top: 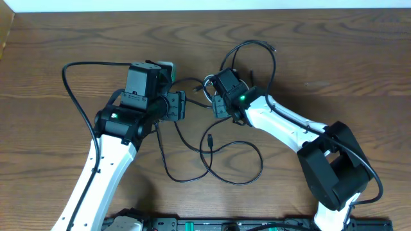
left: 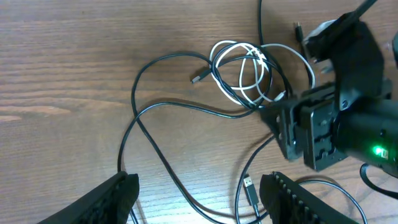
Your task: Untangle cables
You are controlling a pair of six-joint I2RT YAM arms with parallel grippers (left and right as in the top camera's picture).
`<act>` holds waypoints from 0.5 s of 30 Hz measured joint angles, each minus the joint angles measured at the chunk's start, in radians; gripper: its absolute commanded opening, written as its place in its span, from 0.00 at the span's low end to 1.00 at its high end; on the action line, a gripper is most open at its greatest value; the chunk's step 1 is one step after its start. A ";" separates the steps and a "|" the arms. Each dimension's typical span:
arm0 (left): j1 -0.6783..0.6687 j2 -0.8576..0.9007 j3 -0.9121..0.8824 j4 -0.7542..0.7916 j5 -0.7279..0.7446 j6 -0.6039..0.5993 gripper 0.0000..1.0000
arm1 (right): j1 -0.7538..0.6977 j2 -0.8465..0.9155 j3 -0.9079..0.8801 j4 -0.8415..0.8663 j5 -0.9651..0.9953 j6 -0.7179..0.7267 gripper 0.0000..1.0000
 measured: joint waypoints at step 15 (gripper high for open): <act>0.000 0.000 0.000 0.000 0.000 0.003 0.68 | -0.001 0.000 0.000 0.133 0.122 0.195 0.62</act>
